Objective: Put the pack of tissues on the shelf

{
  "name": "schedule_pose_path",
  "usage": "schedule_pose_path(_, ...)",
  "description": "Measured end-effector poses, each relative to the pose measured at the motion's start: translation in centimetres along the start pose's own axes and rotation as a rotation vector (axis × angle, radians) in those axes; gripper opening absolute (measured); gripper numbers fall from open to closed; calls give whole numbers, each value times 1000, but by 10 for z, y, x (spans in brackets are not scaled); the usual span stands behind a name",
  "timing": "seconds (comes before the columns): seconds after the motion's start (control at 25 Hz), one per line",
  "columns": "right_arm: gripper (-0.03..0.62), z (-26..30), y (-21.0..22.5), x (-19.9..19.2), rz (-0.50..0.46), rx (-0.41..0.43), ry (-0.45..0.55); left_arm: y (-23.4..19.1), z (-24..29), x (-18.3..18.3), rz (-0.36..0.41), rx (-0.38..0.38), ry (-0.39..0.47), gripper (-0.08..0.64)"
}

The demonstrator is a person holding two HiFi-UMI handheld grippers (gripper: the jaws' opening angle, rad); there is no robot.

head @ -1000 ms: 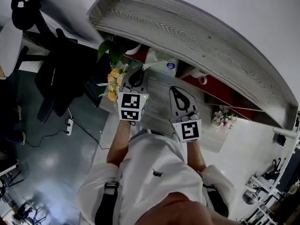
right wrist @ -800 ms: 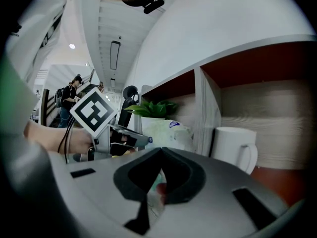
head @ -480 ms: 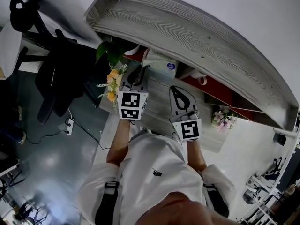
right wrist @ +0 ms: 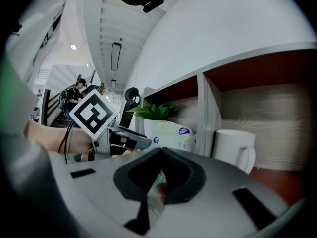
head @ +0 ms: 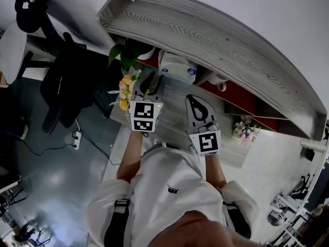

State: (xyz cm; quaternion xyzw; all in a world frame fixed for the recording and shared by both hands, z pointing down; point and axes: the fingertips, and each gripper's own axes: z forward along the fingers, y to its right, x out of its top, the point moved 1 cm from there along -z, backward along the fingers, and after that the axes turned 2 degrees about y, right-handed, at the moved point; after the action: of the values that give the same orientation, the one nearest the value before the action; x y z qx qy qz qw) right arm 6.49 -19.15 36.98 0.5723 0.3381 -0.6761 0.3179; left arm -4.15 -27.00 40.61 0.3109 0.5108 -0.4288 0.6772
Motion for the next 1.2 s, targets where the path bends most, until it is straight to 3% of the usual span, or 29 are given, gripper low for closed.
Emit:
schedule_pose_path(0.44,26,-12,-10,9,2,-18,22,12,-27,10,6,-35,68,120)
schedule_pose_path(1.2,25,-32,-35,17,5,-19,57,40,-71,7,23,-87,107,115)
